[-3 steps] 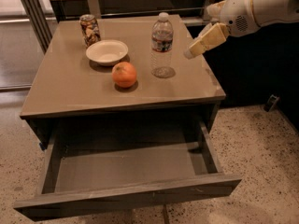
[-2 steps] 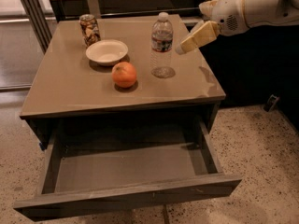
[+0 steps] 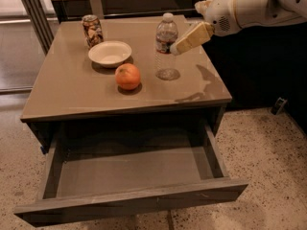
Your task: Place water bottle into top drawer
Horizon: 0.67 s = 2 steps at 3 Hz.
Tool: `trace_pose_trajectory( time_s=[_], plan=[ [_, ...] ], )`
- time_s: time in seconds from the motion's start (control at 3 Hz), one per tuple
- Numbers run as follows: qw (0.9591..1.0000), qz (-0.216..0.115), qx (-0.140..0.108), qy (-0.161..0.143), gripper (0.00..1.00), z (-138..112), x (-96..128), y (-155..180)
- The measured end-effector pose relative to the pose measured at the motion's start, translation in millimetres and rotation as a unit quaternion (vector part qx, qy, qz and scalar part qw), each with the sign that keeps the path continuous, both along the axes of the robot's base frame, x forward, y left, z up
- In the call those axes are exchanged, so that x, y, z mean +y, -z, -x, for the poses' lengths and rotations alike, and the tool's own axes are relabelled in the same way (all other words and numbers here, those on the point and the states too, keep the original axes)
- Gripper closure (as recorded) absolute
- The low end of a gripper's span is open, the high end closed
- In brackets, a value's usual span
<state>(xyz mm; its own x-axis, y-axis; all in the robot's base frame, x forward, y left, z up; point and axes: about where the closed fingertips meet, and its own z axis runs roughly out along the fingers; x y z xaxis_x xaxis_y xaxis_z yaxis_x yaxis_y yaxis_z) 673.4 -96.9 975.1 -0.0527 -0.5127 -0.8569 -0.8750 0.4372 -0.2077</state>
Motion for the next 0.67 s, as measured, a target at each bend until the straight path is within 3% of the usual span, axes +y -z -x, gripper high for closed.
trace_pose_trajectory(
  time_s=[0.67],
  plan=[
    [0.999,0.043,0.007,-0.009,0.0,-23.3,18.0,15.6]
  ],
)
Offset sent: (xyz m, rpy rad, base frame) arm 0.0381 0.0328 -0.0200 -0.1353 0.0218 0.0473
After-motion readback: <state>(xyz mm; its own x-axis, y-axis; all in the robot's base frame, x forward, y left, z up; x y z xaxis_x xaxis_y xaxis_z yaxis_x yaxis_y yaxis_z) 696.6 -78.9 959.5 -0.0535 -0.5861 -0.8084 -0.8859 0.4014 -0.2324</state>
